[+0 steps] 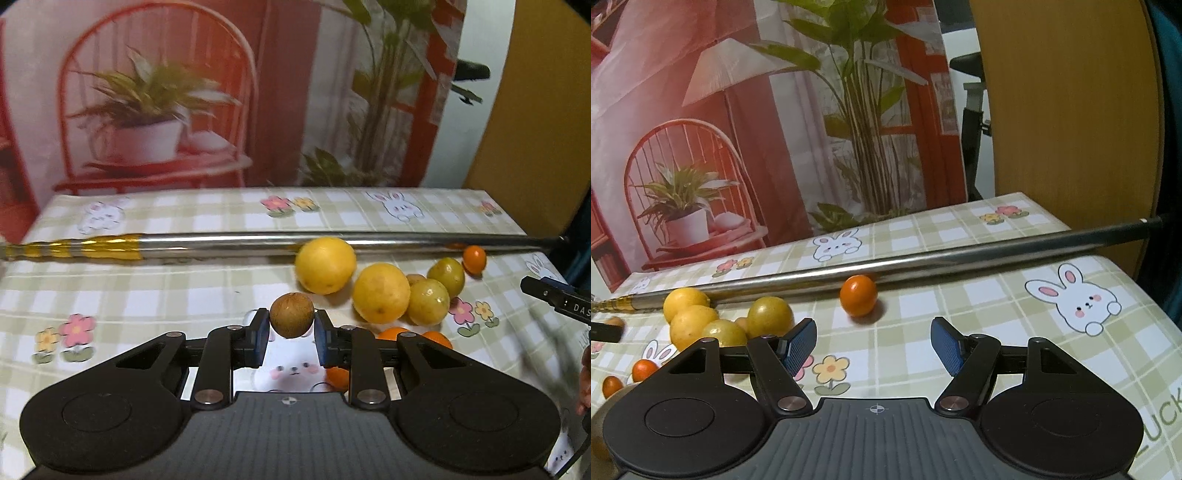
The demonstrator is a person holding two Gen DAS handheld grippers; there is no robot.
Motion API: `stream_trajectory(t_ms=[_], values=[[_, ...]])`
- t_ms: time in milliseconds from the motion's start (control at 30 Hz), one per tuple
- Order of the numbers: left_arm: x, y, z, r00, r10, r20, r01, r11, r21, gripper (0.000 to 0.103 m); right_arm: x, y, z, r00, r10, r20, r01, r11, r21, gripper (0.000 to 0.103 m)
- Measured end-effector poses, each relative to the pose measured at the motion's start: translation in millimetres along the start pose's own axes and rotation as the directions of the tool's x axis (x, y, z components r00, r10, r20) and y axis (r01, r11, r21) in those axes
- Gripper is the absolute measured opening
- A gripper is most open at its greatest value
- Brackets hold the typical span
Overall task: Organize fruits
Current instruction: 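Close the right tool on an orange tangerine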
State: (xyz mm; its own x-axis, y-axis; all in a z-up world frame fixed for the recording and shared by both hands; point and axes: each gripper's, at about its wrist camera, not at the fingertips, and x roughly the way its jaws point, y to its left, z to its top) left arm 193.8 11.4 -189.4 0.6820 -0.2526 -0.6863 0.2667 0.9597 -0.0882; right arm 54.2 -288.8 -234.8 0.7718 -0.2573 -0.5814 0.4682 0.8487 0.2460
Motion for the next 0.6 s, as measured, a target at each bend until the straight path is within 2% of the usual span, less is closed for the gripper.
stream_trajectory(t_ms=[167,333,500,600], values=[[-17.3,4.4,-4.9,0.998,0.042,0.042,-0.038,0.996,-0.076,0.028,8.5,-0.7,3.2,0.998,0.010,0.060,-0.008,0.999,-0.038,0.065],[-30.0,10.8,-6.8,0.994,0.081,0.068,-0.068,0.981,-0.180,0.028,25.1,4.5,11.3,0.992,0.023,0.125,-0.014,0.997,-0.071,0.065],[-36.4,7.2,-11.4,0.990,0.115,0.081,-0.099,0.980,-0.172,0.028,49.9,11.5,18.5,0.992,0.034,0.122,-0.024,0.996,-0.088,0.062],[-37.5,8.7,-15.5,0.992,0.107,0.070,-0.092,0.978,-0.187,0.028,65.5,14.3,19.8,0.994,0.016,0.107,-0.006,0.995,-0.099,0.057]])
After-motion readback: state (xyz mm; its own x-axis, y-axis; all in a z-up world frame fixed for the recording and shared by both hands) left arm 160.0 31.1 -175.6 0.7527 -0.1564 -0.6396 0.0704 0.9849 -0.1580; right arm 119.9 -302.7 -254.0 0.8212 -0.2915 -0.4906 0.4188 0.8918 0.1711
